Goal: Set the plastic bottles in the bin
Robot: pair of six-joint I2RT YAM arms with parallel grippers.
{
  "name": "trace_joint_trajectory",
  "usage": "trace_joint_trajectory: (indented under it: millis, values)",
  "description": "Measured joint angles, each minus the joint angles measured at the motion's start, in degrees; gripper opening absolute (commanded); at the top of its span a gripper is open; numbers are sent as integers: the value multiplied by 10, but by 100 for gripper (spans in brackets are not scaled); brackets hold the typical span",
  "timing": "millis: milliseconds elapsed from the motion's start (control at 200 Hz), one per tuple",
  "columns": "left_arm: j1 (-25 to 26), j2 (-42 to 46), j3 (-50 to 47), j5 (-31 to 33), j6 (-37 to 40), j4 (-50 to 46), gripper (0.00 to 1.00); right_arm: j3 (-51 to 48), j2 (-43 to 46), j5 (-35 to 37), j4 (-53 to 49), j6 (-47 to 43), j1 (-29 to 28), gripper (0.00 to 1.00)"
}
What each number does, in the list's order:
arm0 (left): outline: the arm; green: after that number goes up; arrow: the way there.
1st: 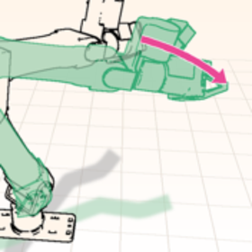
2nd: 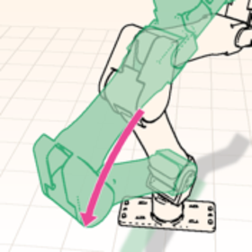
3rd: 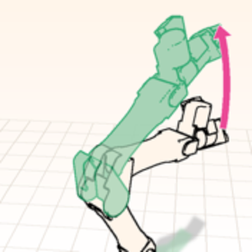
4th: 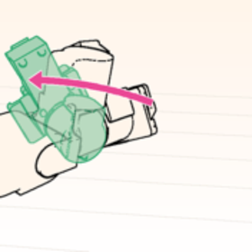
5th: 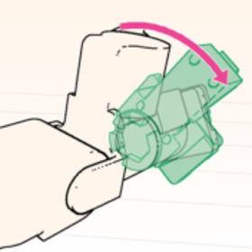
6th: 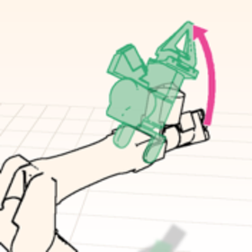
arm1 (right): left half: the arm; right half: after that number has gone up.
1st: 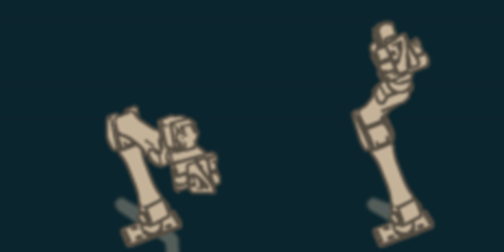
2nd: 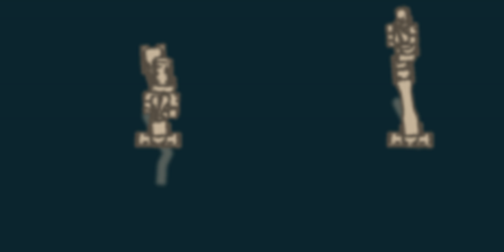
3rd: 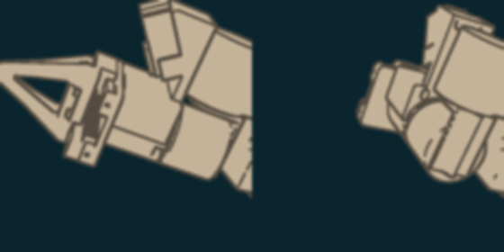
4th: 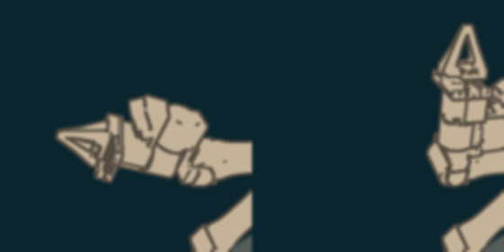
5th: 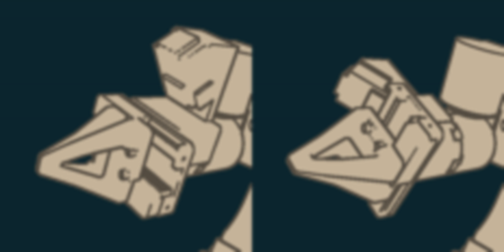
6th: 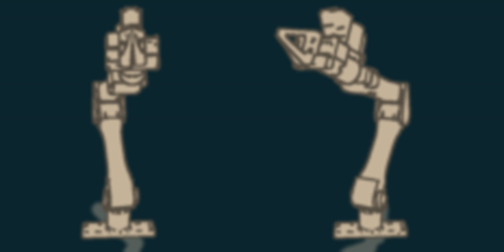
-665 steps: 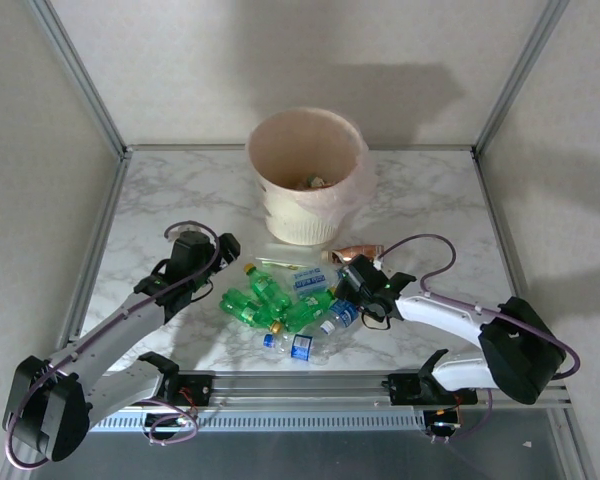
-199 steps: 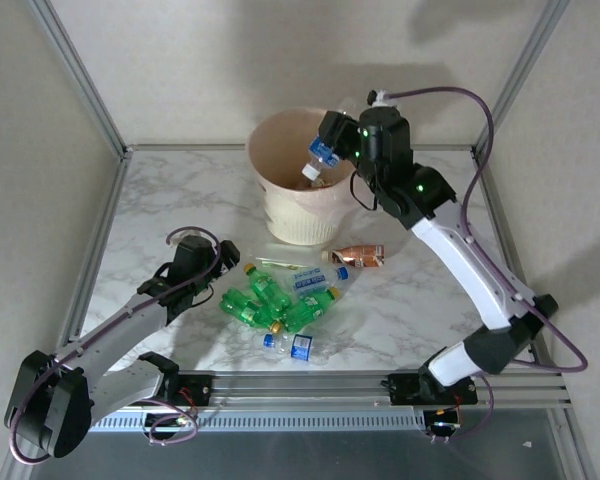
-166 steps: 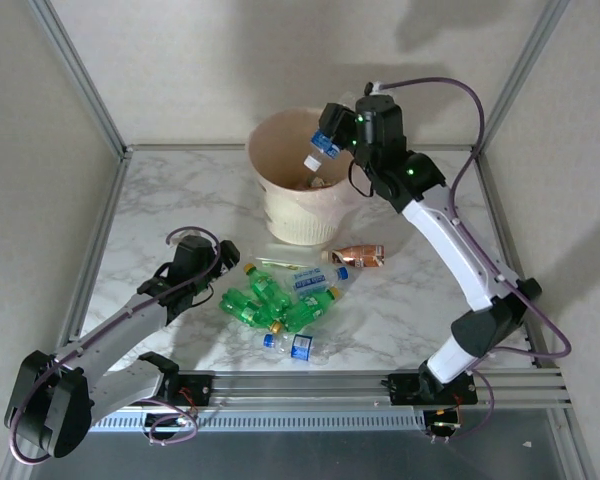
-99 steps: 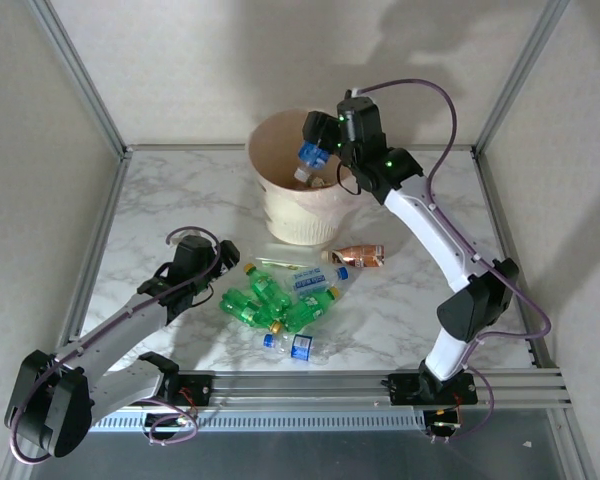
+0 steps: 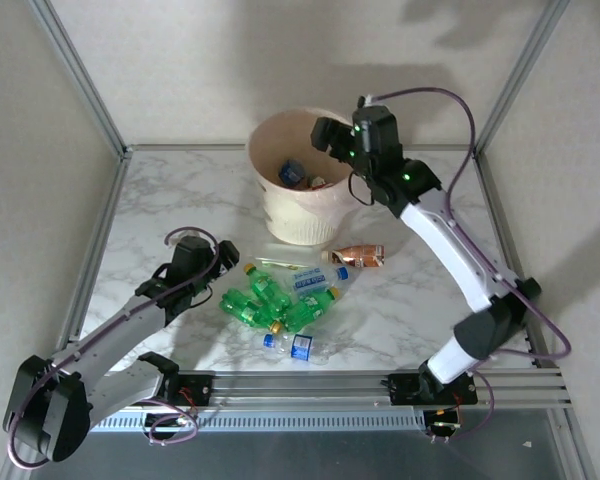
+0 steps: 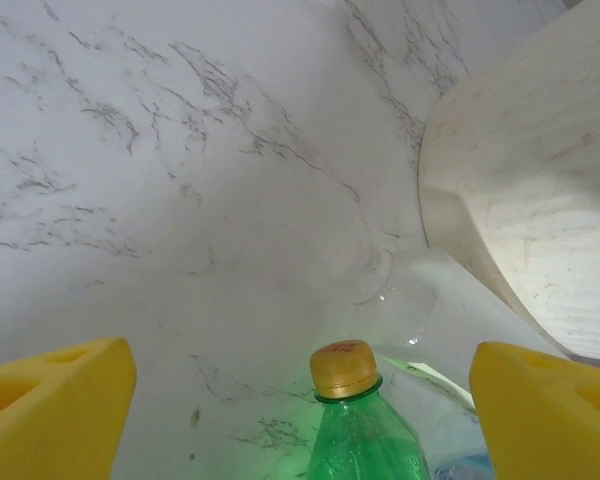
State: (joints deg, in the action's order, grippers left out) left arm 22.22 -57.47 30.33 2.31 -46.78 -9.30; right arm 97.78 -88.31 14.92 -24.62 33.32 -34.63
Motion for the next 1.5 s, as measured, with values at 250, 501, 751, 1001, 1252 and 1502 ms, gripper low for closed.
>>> trace_joint_trajectory:
  millis: [250, 501, 751, 1001, 1252, 1502]
  values:
    - [21, 39, 10, 9, -19, -52, 85, -175, 168, 1, 5, 23, 0, 87]
    - [103, 56, 10, 29, -71, -110, 86, -331, 276, 5, -9, 55, 0, 87]
    - [120, 98, -3, 46, -134, -157, 86, -440, 358, 5, -35, 88, 0, 87]
    - [153, 101, -25, 46, -179, -176, 86, -518, 400, 4, -44, 118, 0, 87]
    - [202, 69, -43, 45, -198, -169, 86, -556, 418, 2, -53, 141, 0, 87]
    - [205, 26, -52, 46, -214, -141, 87, -558, 418, 0, -52, 146, 0, 87]
